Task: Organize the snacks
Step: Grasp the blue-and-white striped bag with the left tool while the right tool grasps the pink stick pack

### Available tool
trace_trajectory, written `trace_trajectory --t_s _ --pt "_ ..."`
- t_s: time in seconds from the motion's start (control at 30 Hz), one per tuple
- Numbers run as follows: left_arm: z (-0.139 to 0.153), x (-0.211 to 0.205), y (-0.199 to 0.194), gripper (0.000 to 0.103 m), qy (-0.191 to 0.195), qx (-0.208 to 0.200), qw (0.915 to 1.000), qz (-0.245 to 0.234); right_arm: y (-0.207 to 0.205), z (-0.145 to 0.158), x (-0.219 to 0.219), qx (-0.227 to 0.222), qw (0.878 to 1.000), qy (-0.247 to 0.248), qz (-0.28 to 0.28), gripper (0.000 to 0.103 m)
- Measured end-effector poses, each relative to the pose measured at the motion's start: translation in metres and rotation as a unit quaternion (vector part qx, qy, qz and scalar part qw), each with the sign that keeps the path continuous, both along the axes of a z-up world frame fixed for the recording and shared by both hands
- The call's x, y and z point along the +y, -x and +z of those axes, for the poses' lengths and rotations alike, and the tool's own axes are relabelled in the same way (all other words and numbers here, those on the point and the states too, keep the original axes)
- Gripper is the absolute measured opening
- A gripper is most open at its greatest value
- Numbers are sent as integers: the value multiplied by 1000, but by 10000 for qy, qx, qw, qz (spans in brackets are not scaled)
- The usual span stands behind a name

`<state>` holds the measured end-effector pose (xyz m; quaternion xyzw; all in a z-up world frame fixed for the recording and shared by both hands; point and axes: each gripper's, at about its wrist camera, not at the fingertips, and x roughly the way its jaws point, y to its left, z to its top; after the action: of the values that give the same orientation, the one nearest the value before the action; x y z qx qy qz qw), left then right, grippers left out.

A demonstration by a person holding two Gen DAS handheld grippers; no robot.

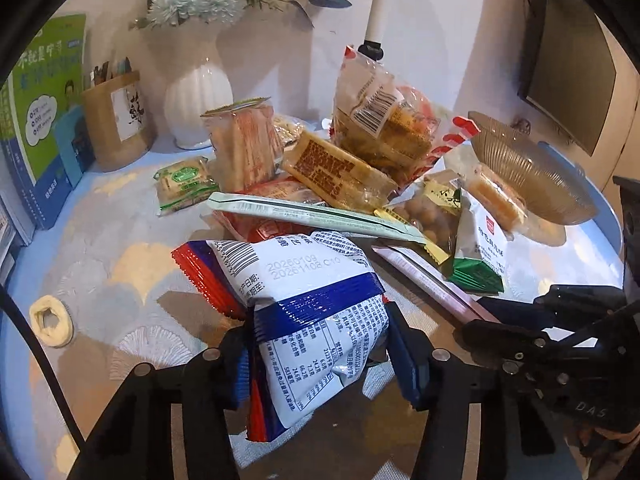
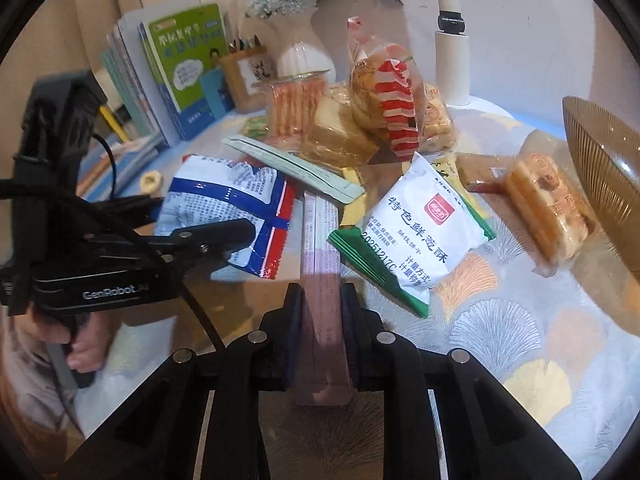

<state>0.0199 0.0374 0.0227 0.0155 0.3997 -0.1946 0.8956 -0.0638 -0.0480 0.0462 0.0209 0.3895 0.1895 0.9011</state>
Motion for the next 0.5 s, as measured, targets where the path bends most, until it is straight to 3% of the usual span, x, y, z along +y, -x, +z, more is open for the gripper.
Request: trace_trajectory --t_s 0.27,0.5 --pt "0 11 3 54 80 -60 9999 101 13 3 -5 -4 9992 -365 174 18" --pt "5 18 15 54 -112 -109 9994 295 30 11 -6 -134 9976 -618 272 18"
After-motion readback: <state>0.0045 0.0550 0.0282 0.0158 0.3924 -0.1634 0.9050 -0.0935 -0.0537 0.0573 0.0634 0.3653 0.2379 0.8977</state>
